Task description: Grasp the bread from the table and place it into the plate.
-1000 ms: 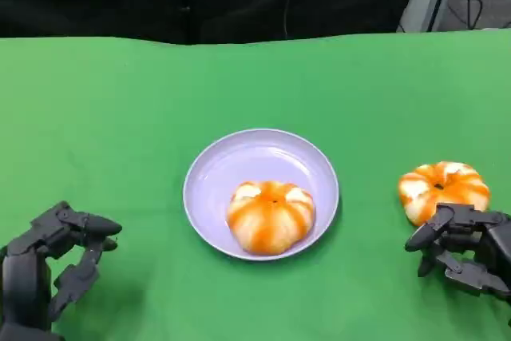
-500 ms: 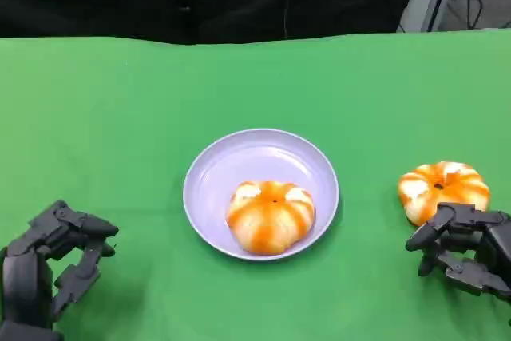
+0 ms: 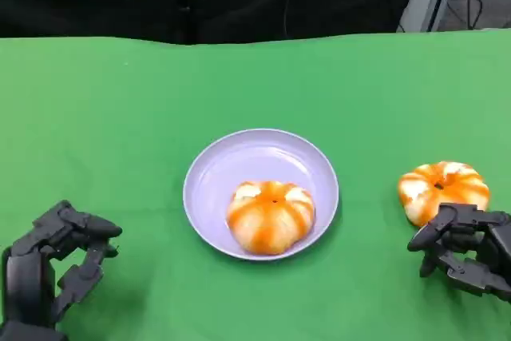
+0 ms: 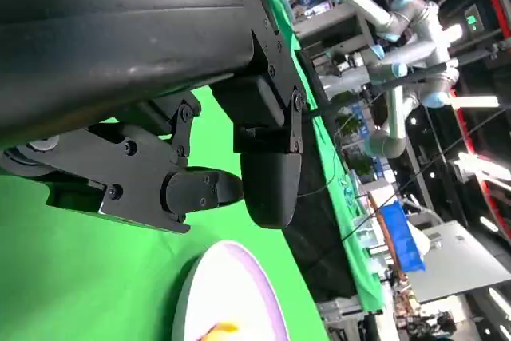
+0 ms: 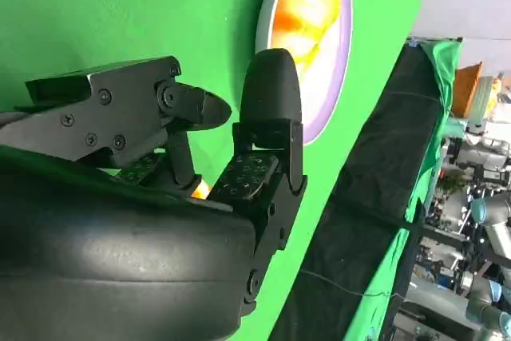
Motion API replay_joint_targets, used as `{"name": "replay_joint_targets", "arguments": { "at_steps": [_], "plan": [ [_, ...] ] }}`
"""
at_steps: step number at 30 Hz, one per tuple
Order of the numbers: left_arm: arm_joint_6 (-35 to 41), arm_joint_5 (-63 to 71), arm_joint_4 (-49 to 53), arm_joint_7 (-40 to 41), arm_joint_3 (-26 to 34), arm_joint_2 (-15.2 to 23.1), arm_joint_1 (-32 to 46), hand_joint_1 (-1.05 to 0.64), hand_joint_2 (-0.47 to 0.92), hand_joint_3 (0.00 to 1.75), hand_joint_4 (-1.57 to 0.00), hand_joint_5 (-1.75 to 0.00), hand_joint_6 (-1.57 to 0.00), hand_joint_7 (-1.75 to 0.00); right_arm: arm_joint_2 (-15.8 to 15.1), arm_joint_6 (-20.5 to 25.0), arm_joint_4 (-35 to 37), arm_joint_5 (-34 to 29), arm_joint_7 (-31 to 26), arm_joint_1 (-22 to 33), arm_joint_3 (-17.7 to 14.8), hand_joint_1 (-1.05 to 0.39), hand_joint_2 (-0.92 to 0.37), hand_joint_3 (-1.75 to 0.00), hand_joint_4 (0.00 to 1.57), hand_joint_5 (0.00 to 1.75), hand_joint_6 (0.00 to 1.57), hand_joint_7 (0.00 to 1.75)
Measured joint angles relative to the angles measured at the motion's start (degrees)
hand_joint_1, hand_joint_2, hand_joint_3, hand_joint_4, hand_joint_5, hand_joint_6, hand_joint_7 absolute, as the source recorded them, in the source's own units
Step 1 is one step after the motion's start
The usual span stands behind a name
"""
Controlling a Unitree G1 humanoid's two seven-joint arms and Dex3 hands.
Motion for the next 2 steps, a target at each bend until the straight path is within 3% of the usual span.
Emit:
{"name": "replay_joint_targets", "arguments": {
  "at_steps": [2],
  "plan": [
    [0.0, 0.0, 0.0, 0.0, 0.0, 0.0, 0.0, -0.07, 0.92, 0.43, -0.83, -1.48, -0.86, -1.23, 0.0, 0.0, 0.0, 0.0, -0.1, 0.0, 0.0, 0.07, -0.87, -0.55, 0.87, 1.38, 0.94, 0.96]
  ]
}}
